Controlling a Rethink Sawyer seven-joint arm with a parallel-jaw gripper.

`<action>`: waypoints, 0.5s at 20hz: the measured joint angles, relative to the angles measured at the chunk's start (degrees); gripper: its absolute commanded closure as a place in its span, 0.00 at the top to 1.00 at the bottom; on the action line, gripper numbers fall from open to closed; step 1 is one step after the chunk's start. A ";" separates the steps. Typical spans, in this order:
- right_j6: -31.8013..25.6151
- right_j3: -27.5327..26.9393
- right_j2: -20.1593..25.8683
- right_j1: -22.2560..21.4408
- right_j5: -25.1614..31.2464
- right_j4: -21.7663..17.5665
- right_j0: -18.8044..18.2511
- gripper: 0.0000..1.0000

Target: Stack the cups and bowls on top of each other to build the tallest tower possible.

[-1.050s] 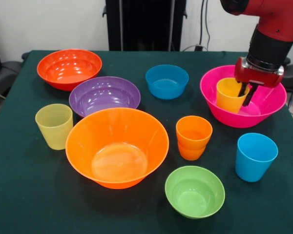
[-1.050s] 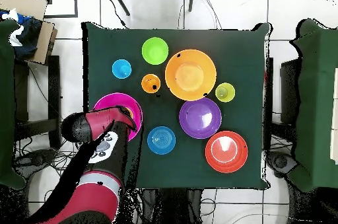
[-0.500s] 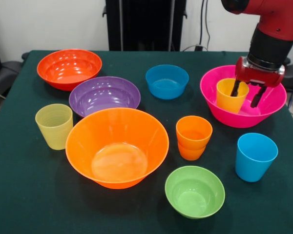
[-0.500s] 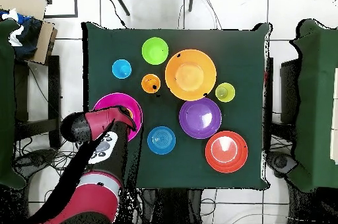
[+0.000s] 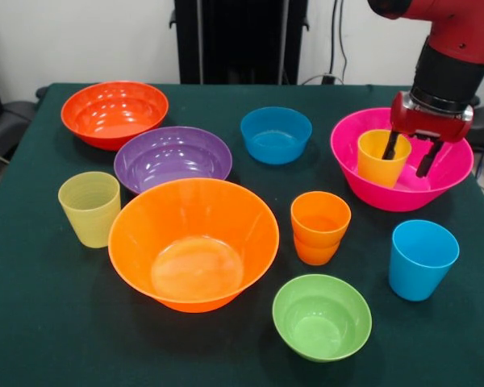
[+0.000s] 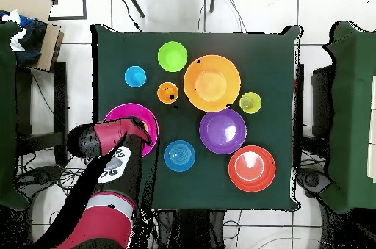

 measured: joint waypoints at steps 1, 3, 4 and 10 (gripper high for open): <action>0.00 0.00 0.00 0.01 0.00 -0.01 0.00 1.00; 0.00 0.00 0.00 0.00 0.00 0.00 0.00 1.00; 0.00 0.00 0.00 0.00 0.00 0.00 0.00 1.00; 0.00 0.01 0.00 -0.39 0.01 -0.01 0.00 1.00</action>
